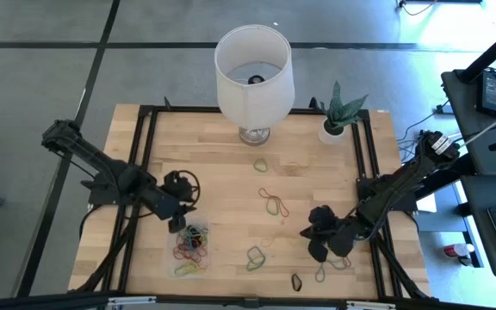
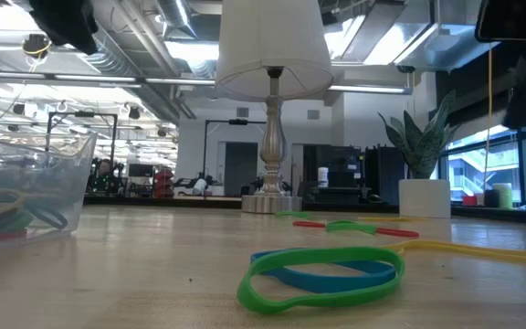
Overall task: Pick and place rubber bands into bin
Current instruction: Put the yellow rubber band into the transparent bin, then put the red rubber band into the transparent bin
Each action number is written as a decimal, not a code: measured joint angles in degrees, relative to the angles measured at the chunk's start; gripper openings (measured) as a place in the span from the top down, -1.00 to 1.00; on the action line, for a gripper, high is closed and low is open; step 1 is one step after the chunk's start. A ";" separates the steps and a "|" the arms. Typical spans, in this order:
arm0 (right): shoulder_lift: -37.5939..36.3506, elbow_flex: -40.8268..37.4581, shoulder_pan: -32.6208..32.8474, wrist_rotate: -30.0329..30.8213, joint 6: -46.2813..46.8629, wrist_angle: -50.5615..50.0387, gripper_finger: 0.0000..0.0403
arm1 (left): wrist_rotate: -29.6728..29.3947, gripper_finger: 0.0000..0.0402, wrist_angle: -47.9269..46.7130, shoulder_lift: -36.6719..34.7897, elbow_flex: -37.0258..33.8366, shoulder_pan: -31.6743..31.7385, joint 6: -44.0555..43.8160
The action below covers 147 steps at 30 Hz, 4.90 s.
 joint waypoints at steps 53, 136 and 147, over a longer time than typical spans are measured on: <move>15.54 13.03 -1.55 -8.89 -11.09 -20.16 0.99 | 2.53 0.88 0.85 -0.01 -0.58 5.40 16.70; 65.16 95.69 -21.31 -4.60 -30.69 -30.33 0.90 | 15.29 0.99 37.54 -11.70 -24.59 9.26 38.15; 52.69 78.40 -18.41 2.09 -26.82 -35.99 0.94 | 25.19 0.99 51.94 -4.05 -24.55 23.45 40.04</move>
